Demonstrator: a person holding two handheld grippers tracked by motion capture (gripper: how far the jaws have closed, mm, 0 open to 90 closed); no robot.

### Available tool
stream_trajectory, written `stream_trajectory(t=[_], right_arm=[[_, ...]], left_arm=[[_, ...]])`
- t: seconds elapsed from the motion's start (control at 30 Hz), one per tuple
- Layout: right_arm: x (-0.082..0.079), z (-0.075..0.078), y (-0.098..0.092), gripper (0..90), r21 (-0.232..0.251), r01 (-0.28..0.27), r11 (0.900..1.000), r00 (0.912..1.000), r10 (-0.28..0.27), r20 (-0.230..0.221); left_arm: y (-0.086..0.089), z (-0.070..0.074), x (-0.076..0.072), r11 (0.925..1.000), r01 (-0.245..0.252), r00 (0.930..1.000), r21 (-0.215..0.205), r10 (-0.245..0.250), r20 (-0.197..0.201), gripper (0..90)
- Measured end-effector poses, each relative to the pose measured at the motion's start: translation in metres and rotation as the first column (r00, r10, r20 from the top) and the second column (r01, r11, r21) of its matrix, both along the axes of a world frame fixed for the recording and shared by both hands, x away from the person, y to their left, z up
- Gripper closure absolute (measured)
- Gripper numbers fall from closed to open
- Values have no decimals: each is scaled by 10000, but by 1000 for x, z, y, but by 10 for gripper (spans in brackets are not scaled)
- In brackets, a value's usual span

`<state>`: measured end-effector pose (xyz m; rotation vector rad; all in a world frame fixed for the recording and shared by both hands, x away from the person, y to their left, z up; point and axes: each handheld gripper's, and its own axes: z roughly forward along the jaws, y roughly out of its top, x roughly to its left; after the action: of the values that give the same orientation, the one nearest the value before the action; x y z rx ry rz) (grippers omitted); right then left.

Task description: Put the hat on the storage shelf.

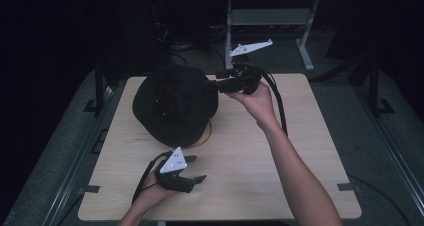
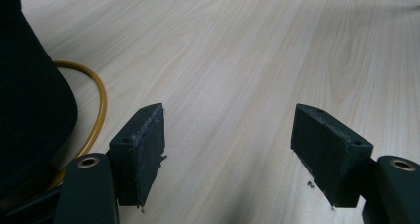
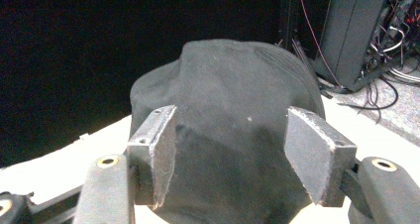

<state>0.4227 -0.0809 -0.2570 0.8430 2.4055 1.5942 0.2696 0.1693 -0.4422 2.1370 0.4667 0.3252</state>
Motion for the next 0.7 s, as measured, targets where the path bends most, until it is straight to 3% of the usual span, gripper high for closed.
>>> stream_trajectory(t=[0.7], right_arm=[[-7,-9,-36,312,-276,491,9984,9987,-495,-154]], left_arm=[[1,-1,1,9998,-183,9998,-113,182,-64,275]])
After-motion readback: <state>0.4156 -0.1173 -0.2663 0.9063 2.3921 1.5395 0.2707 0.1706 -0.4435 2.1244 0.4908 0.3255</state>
